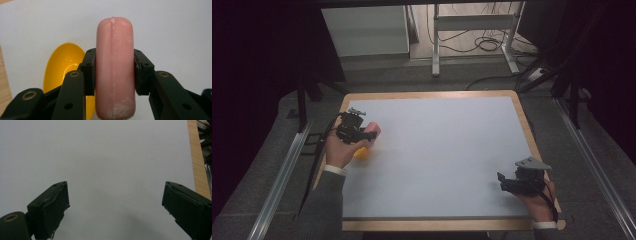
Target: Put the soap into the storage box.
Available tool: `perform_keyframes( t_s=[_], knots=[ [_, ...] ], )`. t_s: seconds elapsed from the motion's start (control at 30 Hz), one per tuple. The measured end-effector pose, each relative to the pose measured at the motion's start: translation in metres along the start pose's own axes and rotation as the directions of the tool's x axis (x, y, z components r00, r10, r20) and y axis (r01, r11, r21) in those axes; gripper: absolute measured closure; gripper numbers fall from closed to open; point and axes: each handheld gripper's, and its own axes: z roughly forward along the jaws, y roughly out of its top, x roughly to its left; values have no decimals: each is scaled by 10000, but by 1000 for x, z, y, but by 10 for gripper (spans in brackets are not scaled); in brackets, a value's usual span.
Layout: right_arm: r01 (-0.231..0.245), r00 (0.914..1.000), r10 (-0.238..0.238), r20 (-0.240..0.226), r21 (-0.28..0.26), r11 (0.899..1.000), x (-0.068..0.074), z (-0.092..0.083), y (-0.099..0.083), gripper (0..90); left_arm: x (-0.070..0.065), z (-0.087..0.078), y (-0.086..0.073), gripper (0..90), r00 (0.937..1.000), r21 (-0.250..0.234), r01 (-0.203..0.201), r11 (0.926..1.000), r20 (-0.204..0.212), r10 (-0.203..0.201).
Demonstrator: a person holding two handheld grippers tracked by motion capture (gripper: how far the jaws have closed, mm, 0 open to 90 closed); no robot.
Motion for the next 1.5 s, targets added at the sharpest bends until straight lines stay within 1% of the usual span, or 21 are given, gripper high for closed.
perform_keyframes(
  t_s=[0.1,0.37,0.53,0.67,0.87,1.1,1.5],
  knots=[
    [-6,10000,6,12,0,10000,0,0,0,69,4,1,-2,603,9999,15,121,9999,-56,-121],
    [-16,10000,16,5,21,10000,0,0,0,69,13,0,-6,603,9995,129,246,9996,-216,-243],
    [-11,10000,11,19,18,10000,0,0,0,69,20,0,-7,602,9987,175,406,9990,-320,-400],
    [-14,10000,14,21,29,10000,0,0,0,69,26,2,-10,603,9978,288,505,9983,-440,-493],
    [-24,10000,24,41,19,10000,-1,0,0,69,34,9,-16,603,9959,439,760,9961,-525,-736],
    [-10,10000,10,63,64,10000,0,1,-1,69,37,17,-19,602,9952,632,819,9946,-589,-782],
    [34,10000,-35,57,89,10000,0,2,-1,69,36,30,-23,603,9947,951,859,9918,-639,-800]
  ],
)
